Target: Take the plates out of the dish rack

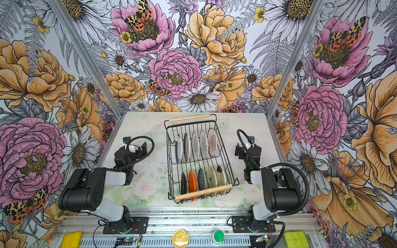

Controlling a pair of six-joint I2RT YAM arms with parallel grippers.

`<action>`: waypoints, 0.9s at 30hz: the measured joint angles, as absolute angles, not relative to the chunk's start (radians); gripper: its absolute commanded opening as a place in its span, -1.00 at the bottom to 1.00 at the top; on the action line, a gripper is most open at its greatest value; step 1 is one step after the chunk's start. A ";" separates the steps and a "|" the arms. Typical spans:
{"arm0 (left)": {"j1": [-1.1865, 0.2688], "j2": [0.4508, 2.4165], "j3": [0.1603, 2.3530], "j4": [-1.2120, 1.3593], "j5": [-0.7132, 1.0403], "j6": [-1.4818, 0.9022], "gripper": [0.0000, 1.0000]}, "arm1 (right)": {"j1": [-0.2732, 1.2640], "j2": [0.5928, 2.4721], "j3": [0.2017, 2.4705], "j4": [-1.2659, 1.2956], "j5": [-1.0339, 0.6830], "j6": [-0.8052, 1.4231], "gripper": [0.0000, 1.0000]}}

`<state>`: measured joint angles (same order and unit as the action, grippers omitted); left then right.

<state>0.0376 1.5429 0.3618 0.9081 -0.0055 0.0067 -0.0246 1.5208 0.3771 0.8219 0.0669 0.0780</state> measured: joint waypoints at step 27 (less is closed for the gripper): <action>-0.109 1.133 0.651 -0.015 -0.200 -0.189 0.98 | -0.025 0.957 0.636 -0.045 0.109 0.337 0.99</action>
